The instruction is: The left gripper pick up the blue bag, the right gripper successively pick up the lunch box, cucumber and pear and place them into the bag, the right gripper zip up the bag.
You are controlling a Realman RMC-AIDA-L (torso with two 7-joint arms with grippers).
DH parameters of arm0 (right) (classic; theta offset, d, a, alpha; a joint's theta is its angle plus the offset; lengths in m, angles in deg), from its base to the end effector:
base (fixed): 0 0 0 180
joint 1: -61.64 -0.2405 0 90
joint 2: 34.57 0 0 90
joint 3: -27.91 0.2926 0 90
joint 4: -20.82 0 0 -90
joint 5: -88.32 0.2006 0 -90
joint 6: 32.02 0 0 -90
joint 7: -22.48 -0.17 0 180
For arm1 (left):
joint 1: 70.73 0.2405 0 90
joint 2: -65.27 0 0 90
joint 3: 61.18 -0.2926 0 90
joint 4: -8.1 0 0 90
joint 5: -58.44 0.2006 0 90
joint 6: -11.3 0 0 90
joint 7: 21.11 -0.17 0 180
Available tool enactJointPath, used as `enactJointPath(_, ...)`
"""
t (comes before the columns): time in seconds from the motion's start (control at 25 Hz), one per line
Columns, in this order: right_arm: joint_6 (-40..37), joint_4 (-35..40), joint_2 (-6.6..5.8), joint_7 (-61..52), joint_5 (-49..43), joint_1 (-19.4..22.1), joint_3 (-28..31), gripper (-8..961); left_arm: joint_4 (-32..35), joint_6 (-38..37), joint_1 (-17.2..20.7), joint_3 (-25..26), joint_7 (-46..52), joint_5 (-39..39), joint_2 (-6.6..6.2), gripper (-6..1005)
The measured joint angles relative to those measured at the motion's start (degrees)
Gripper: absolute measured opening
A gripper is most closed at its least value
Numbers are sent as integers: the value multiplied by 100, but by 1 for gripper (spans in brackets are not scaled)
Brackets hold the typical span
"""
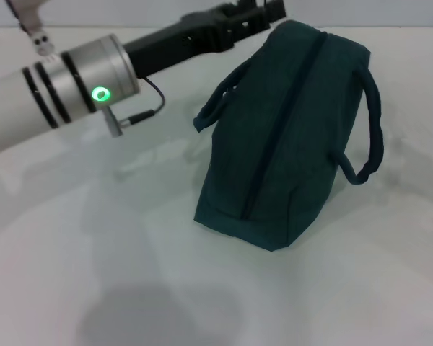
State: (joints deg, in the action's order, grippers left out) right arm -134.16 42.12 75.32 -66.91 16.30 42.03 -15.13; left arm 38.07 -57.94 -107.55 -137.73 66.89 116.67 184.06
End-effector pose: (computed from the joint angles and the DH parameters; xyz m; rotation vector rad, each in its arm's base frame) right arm 0.3059 0.3097 0.0676 -2.1279 0.9870 1.5560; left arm -0.1649 0.4092 -0.0630 -2.4414 -0.9216 -1.2949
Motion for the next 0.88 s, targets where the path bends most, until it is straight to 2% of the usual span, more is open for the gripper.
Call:
enactJointPath(0.24, -771, 546, 37, 927, -657, -150, -3, 693, 758, -778, 394, 11, -2, 381, -392, 622)
enactJointPath(0.32, -1055, 712, 62, 1272, -861, -203, -4, 718, 995, -1065, 537, 20, -2, 518, -544, 848)
enactJointPath(0.44, -1373, 1002, 141, 1657, -1069, -216, -14, 756, 1281, -1607, 741, 168, 26, 685, -729, 869)
enactJointPath(0.48, -1426, 1103, 171, 1735, -1142, -216, -16, 767, 1421, -2055, 895, 445, 5, 898, -777, 875)
enactJointPath(0.6, -1470, 1409, 296, 1938, -1476, -221, -24, 800, 1577, -2603, 1130, 923, -163, 1265, -745, 888)
enactJointPath(0.68, -1479, 1549, 359, 2086, -1642, -223, -65, 821, 1662, -2998, 1313, 1215, -395, 1537, -680, 886)
enactJointPath(0.88, -1419, 1799, 523, 2644, -1971, -155, -439, 876, 1698, -3576, 1607, 1334, -841, 2009, -590, 884)
